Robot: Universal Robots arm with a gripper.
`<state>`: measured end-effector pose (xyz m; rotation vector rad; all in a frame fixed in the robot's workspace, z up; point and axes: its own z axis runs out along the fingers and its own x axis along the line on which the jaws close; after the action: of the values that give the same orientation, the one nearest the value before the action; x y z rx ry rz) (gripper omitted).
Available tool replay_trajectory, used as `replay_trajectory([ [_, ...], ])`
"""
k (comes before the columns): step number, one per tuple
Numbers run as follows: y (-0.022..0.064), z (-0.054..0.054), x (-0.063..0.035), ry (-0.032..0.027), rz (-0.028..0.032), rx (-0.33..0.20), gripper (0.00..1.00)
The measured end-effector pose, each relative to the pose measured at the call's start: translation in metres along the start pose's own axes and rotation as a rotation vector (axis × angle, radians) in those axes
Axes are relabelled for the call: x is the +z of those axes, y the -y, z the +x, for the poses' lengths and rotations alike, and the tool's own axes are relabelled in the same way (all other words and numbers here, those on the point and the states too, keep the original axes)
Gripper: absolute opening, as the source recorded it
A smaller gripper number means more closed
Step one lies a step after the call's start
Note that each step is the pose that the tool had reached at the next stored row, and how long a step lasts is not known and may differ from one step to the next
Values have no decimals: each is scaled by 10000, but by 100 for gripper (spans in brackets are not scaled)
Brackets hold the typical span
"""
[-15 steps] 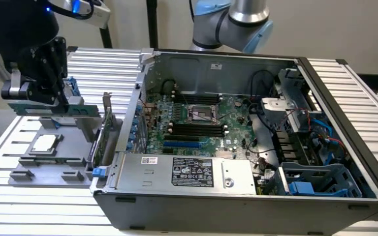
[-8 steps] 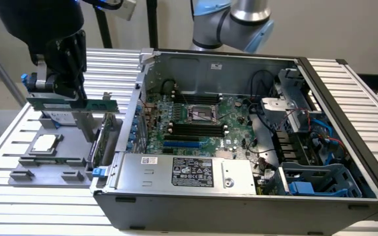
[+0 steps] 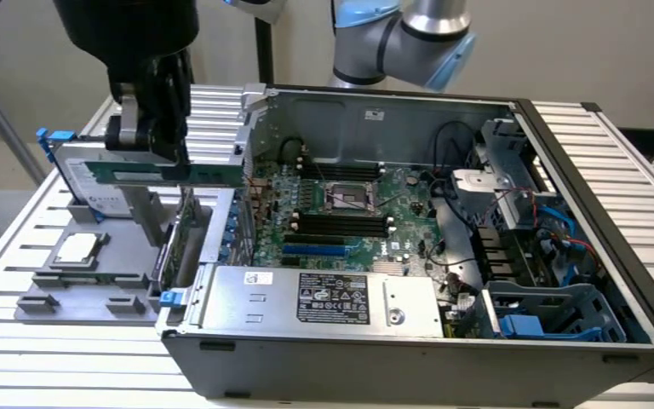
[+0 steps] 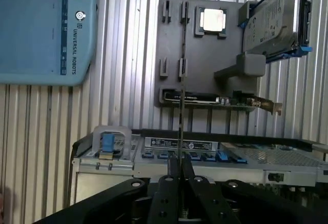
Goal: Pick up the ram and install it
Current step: 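Pick up the ram and move it above insertion slot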
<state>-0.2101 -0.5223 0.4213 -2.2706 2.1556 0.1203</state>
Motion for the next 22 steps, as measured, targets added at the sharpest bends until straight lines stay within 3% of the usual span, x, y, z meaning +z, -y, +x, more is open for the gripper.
replay_trajectory([
  [5,225,11,-19,58,2,-3,14],
  [14,629,24,-38,61,-7,-2,14],
  [22,892,-34,-33,62,-7,-2,14],
])
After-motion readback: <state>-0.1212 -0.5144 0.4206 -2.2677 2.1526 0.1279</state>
